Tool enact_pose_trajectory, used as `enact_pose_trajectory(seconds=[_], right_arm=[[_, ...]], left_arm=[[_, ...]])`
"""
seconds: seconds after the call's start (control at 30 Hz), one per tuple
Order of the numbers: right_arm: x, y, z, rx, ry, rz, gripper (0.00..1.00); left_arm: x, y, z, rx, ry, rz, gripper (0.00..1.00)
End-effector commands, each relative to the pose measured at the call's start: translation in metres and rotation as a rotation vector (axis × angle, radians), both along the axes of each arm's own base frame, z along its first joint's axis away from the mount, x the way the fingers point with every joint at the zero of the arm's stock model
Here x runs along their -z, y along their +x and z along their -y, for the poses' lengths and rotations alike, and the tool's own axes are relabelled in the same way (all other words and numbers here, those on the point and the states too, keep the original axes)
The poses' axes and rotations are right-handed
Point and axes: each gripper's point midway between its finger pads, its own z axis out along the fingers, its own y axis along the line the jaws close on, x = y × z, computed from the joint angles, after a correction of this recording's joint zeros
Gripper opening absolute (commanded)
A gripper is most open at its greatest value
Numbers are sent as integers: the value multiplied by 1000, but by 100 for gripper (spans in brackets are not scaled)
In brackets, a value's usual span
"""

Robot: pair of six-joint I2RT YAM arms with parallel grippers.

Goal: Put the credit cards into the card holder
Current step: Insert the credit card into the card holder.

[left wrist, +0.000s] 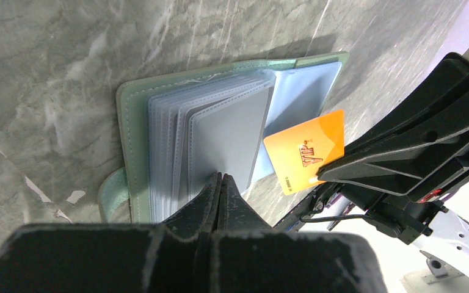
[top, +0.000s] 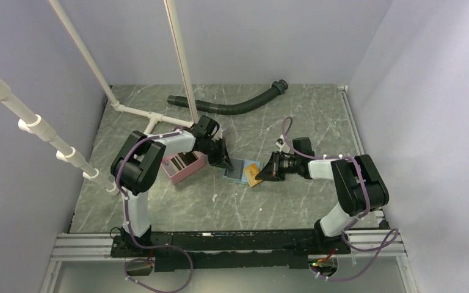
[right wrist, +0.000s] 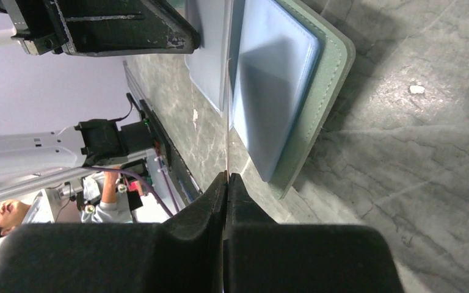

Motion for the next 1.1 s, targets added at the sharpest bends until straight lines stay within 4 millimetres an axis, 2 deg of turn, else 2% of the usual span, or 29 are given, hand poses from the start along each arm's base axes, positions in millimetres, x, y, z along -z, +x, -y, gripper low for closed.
enact_pose_trajectory(seconds=[0.0,0.7,0.83,1.07], right_arm=[[-13,11,-4,-11,42,67,0],[-11,17,-9,-17,71,55,0],[-14,17,-9,-14,67,60,0],[-30,20,-8,-10,55,103,0]], left_arm=[[22,1,-14,-6,97,8,0],[21,-1,-12,-10,79,6,0],[22,-1,-12,-10,77,2,0],[22,-1,-11,-8,75,6,0]])
